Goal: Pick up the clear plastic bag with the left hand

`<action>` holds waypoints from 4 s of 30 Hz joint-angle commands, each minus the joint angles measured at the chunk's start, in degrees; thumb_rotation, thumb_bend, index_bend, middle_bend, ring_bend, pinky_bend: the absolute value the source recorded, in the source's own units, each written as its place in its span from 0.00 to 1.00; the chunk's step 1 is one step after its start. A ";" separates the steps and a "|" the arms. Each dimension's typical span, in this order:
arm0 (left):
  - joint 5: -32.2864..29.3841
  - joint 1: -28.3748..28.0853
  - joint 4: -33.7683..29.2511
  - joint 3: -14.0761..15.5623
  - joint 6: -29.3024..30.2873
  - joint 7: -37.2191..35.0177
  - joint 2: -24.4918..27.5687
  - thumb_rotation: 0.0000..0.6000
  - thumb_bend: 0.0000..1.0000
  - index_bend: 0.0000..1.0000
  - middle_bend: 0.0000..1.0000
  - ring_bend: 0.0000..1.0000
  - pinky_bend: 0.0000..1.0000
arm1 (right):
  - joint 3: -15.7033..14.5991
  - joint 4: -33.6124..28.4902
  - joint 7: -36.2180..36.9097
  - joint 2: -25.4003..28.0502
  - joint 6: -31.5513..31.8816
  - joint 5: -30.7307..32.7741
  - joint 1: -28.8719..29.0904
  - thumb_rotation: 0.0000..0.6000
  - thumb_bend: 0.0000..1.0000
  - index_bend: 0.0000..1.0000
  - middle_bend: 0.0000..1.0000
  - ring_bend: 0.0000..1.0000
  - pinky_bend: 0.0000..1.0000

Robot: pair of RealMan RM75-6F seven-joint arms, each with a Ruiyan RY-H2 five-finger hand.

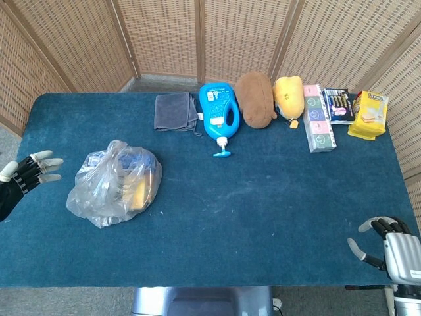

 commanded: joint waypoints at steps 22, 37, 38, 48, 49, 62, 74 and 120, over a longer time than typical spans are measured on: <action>3.05 -13.10 13.44 7.11 -5.68 -29.46 -9.00 0.06 0.21 0.13 0.21 0.14 0.20 | -0.09 -0.64 -1.30 -0.02 0.26 0.71 -0.49 0.21 0.32 0.49 0.44 0.32 0.21; 4.24 -20.21 15.63 11.09 -7.95 -42.31 -13.41 0.06 0.21 0.13 0.21 0.13 0.20 | -0.29 -0.37 -0.91 0.10 1.02 0.93 -1.32 0.21 0.32 0.48 0.44 0.32 0.21; 4.45 -20.44 15.64 11.34 -7.71 -42.75 -13.53 0.06 0.22 0.13 0.21 0.13 0.20 | -0.29 -0.34 -0.87 0.11 1.05 0.94 -1.35 0.21 0.32 0.49 0.44 0.32 0.21; 6.01 -22.82 14.73 14.77 -5.78 -45.73 -13.85 0.06 0.23 0.13 0.21 0.12 0.21 | -0.45 0.32 0.18 0.25 1.50 0.79 -1.84 0.21 0.32 0.49 0.44 0.32 0.21; 5.96 -22.97 14.64 15.04 -5.84 -45.96 -13.88 0.06 0.23 0.13 0.21 0.12 0.22 | -0.49 0.38 0.27 0.25 1.52 0.71 -1.85 0.22 0.32 0.49 0.44 0.32 0.21; 2.67 -26.18 13.33 17.77 -9.62 -49.77 -14.96 0.05 0.26 0.11 0.21 0.11 0.23 | -0.64 0.52 0.96 0.58 2.29 0.37 -2.47 0.22 0.32 0.49 0.44 0.32 0.21; -0.43 -29.72 8.27 17.18 -12.95 -49.20 -13.50 0.05 0.27 0.09 0.20 0.09 0.24 | -0.66 0.63 1.63 0.73 3.22 0.04 -3.08 0.21 0.32 0.49 0.44 0.32 0.21; 8.76 -38.67 5.95 22.50 -13.75 -46.86 -15.23 0.04 0.43 0.05 0.17 0.05 0.24 | -0.50 1.18 3.38 1.33 6.15 -1.36 -4.95 0.22 0.32 0.49 0.44 0.32 0.21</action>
